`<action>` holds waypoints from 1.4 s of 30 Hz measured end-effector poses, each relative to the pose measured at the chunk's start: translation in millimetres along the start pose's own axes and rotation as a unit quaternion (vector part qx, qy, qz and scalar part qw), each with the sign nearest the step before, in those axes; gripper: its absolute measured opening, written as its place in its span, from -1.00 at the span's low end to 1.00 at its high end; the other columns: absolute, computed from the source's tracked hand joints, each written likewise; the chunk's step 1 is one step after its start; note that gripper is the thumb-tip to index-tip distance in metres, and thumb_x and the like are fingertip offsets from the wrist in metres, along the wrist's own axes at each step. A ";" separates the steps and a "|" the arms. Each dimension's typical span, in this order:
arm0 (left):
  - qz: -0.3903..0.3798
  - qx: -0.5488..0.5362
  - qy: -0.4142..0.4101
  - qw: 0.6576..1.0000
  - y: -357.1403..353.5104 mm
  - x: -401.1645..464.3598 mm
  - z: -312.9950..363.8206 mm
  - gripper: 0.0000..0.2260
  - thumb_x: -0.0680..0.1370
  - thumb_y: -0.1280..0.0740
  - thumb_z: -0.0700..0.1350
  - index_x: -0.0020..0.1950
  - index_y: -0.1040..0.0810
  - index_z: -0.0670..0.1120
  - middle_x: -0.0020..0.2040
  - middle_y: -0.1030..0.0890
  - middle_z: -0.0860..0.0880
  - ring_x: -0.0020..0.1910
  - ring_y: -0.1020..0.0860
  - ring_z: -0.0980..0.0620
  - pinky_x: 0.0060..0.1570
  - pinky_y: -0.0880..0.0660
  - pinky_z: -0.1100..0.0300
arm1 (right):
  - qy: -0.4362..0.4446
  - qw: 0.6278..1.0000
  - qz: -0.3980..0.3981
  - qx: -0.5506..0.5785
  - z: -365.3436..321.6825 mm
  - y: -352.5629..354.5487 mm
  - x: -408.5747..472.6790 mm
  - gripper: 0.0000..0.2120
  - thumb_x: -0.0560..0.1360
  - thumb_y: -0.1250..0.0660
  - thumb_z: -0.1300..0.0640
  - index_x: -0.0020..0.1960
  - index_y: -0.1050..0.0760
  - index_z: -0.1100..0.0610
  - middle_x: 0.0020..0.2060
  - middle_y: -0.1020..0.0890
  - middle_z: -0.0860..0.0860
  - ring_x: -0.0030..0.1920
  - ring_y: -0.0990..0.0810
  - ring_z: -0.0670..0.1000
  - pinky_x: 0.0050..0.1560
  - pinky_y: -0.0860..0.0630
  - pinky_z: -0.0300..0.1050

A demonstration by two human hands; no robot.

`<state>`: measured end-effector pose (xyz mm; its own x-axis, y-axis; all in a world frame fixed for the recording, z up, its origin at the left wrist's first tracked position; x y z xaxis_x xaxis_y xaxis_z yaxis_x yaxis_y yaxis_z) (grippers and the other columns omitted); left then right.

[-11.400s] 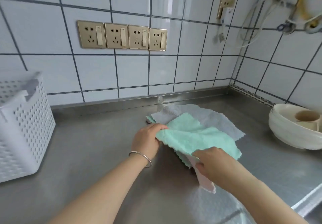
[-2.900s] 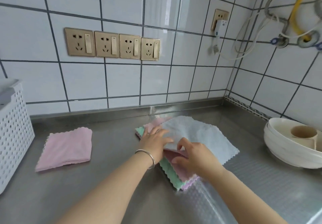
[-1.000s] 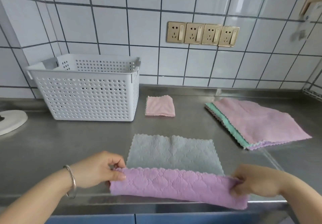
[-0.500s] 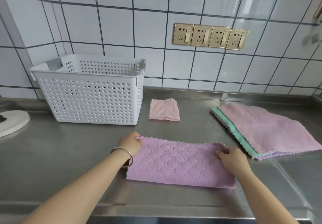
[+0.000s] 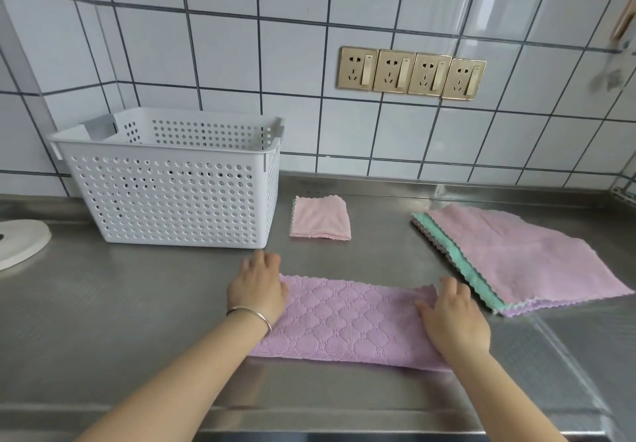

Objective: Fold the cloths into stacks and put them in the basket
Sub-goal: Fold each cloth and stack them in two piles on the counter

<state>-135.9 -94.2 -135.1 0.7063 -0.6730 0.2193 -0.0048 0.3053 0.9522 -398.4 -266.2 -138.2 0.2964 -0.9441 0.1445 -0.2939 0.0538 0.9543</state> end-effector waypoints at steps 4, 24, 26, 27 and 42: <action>-0.130 -0.002 -0.172 0.977 -19.8 -28.1 66.4 -0.49 0.57 -0.05 0.17 0.51 -0.07 0.11 0.56 0.01 0.07 0.54 0.10 -0.06 0.46 0.08 -0.16 | 0.124 0.988 0.039 -0.081 -37.3 3.5 -33.4 -0.52 0.53 -0.15 -0.05 0.42 -0.25 0.02 0.25 -0.44 0.10 0.21 -0.41 0.16 0.08 -0.43 0.01; -0.260 0.028 -0.237 0.936 -58.9 -62.9 104.3 -0.37 0.51 -0.04 0.32 0.51 0.09 0.18 0.56 0.18 0.10 0.53 0.26 -0.05 0.44 0.29 -0.23 | -0.132 0.924 -0.068 0.353 19.9 9.7 -63.9 -0.18 0.40 -0.33 0.33 0.52 -0.01 0.05 -0.20 -0.52 0.04 -0.15 -0.46 0.08 -0.20 -0.38 -0.13; -0.280 -0.024 -0.214 0.935 -46.8 -58.1 109.0 -0.43 0.52 -0.08 0.28 0.49 -0.10 0.15 0.56 0.02 0.07 0.55 0.10 -0.04 0.48 0.15 -0.17 | -0.089 0.932 0.004 0.353 4.4 23.6 -66.8 -0.24 0.41 -0.29 0.35 0.52 -0.06 0.05 -0.29 -0.56 -0.03 -0.18 -0.51 0.09 -0.15 -0.43 -0.09; -0.282 -0.079 -0.195 0.936 -35.1 -55.3 114.3 -0.50 0.55 -0.08 0.24 0.45 -0.25 0.09 0.54 -0.14 0.02 0.52 -0.08 -0.04 0.48 -0.01 -0.09 | -0.053 0.938 0.041 0.340 -8.7 29.4 -68.9 -0.27 0.41 -0.28 0.36 0.50 -0.11 0.05 -0.28 -0.58 -0.04 -0.18 -0.54 0.10 -0.14 -0.47 -0.05; -0.185 -0.445 0.170 0.860 8.3 -11.0 23.5 -0.77 0.60 -0.21 -0.04 0.13 -0.49 -0.15 -0.05 -0.48 -0.09 -0.09 -0.45 -0.04 -0.31 -0.32 0.26 | 0.288 0.923 0.064 0.249 -124.4 -2.6 -98.2 -0.29 0.23 -0.21 0.41 0.37 -0.35 0.07 0.37 -0.39 0.04 0.32 -0.33 0.01 0.26 -0.39 -0.15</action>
<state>-160.4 -100.1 -124.6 0.7098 -0.6455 -0.2819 0.7011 0.6089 0.3711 -313.7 -133.1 -122.4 0.6209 -0.6038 0.4999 -0.6991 -0.1381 0.7016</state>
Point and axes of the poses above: each hand's wrist, its own x-axis towards the middle knuckle, its own y-axis out of the back of the hand, z = x × y, the point moved 8 cm from there along x, towards the middle knuckle
